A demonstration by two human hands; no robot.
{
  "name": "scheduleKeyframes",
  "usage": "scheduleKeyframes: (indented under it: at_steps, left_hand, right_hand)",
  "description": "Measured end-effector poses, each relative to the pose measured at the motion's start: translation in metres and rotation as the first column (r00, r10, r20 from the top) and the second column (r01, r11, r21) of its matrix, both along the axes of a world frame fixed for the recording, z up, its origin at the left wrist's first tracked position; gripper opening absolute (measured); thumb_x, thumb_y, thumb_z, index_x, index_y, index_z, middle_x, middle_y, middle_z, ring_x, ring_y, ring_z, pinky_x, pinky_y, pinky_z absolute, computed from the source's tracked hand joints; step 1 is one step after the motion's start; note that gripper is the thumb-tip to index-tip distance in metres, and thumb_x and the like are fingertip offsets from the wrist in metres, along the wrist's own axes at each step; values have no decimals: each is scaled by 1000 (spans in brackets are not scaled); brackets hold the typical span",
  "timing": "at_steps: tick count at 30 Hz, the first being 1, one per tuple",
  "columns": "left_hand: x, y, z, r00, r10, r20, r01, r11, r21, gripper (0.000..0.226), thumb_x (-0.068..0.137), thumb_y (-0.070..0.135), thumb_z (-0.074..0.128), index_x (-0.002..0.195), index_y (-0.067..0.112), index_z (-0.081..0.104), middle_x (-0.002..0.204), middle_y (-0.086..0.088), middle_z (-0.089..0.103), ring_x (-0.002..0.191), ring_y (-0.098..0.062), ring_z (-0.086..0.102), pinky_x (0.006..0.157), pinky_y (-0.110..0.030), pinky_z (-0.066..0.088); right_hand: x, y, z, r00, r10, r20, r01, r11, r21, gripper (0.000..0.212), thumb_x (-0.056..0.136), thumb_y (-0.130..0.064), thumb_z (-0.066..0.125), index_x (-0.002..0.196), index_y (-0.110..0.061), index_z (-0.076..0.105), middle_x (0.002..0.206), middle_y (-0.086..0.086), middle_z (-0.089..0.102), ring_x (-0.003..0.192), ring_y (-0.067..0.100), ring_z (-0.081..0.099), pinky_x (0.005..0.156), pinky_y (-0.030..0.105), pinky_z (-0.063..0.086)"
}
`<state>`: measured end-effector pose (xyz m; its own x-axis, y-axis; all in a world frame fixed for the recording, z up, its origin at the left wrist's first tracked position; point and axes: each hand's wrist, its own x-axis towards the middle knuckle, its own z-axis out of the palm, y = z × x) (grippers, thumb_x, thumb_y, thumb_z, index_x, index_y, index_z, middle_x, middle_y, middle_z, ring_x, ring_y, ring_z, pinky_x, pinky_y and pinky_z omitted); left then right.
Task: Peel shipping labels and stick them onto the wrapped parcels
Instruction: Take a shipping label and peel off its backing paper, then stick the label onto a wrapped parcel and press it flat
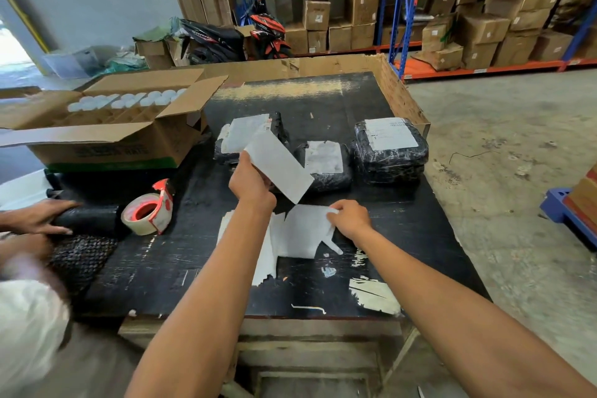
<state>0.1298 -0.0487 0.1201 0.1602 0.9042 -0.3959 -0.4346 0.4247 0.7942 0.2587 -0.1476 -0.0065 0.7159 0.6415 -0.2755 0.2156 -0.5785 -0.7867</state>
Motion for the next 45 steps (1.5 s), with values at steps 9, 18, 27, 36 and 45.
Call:
scheduleKeyframes:
  at_steps: [9,18,27,36,45]
  left_hand:
    - [18,2,-19,999,0,-39,0,1000,11,19,95,33,65,86,15,65,92,-8,68,77,-20,64,61,-30,55]
    - [53,-25,-15,1000,-4,-30,6,999,47,21,95,32,63,94,14,74,91,-9,74,82,-25,71,77,-43,62]
    - [68,-48,-11,986,-165,24,164,985,44,20,98,27,56,97,8,60,94,-14,63,81,-28,68,80,-43,63]
    - [64,-45,-30,845,-364,-393,413,909,46,22,95,36,65,100,14,63,96,-6,62,88,-23,57,80,-32,51]
    - [88,-25,-73,860,-189,-475,301,938,171,4,91,8,68,87,8,70,103,-16,73,85,-26,65,75,-39,58]
  right_hand:
    - [-3,-12,46,912,153,381,-335,816,472,54,85,-24,73,134,-29,51,134,-9,43,119,12,47,103,31,40]
    - [4,-15,64,690,267,673,-505,843,184,85,71,-51,62,148,-26,33,144,-2,33,138,19,30,115,42,23]
    - [23,-24,70,632,-88,770,-277,902,330,14,104,-24,52,106,-14,62,103,2,65,90,26,61,71,36,41]
    - [65,-29,68,954,-83,-287,226,831,509,12,103,-16,53,98,-19,64,112,7,71,100,26,66,77,36,54]
    - [73,-7,61,764,28,-644,330,841,428,20,104,-7,51,120,-11,63,108,9,69,101,27,66,85,44,58]
